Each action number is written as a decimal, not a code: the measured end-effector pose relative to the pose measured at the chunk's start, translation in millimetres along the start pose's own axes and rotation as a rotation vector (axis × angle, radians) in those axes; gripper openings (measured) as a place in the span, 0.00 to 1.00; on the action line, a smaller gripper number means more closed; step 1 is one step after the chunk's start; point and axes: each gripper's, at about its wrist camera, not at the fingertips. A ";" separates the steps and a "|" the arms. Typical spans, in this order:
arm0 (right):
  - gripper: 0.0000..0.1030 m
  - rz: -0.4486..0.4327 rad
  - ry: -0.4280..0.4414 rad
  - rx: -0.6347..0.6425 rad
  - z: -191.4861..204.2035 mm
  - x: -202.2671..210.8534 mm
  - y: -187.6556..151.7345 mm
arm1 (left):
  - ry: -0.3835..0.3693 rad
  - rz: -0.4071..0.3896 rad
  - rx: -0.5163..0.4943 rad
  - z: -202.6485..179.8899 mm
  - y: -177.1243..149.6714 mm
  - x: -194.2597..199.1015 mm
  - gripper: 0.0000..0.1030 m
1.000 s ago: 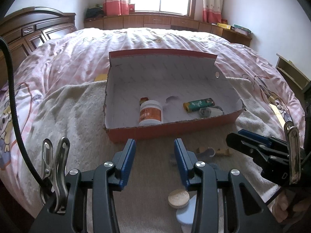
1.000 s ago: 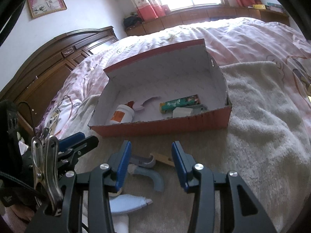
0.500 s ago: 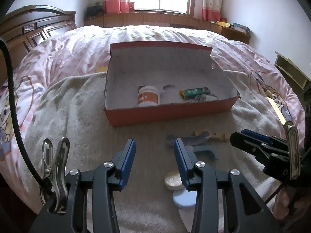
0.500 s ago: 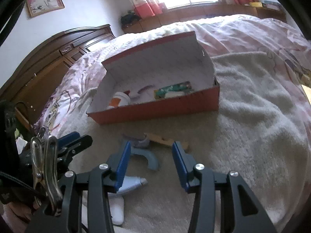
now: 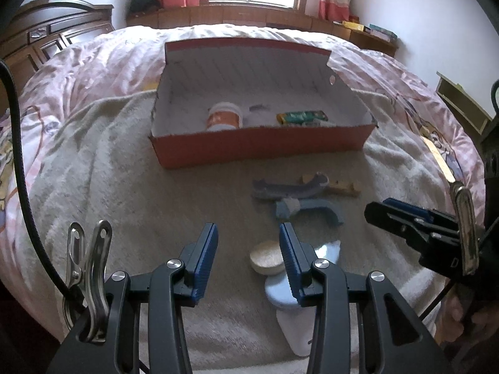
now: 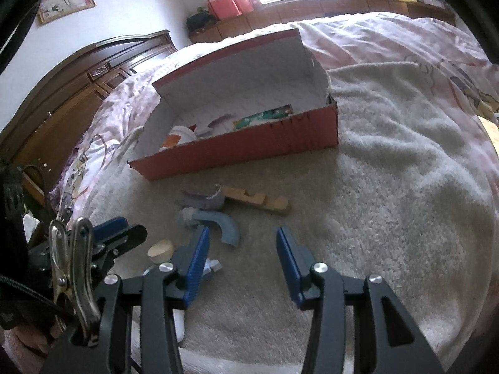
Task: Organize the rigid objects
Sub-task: 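Withdraw both open grippers from the box toward the wooden disc, then grasp the round wooden disc with the left gripper, then grasp the light blue curved tube with the right gripper while the left gripper holds the disc, then carry the wooden disc and blue tube over the box with both grippers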
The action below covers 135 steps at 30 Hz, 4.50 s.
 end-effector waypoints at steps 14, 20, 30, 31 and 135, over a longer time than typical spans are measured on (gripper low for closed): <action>0.45 0.067 -0.033 -0.035 -15.0 -20.9 -10.1 | 0.000 0.051 -0.039 -12.6 -8.1 -16.9 0.41; 0.52 0.064 -0.010 -0.033 -17.7 -25.3 -11.0 | 0.009 0.065 -0.057 -18.4 -7.8 -23.9 0.41; 0.65 0.053 -0.013 -0.003 -10.6 -29.6 -11.5 | -0.004 0.057 -0.027 -13.7 -7.7 -30.1 0.32; 0.66 0.052 -0.014 0.001 -9.7 -29.7 -12.0 | -0.004 0.062 -0.024 -12.5 -7.7 -31.0 0.32; 0.70 -0.148 -0.099 0.053 32.9 12.4 41.7 | 0.018 -0.159 0.055 36.0 42.0 33.2 0.32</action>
Point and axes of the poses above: each gripper's, at about its wrist camera, not at the fingertips, and x roughly against the way its jaws point, z to its left, y to its top, and after that the axes turned 13 degrees about z, right-handed
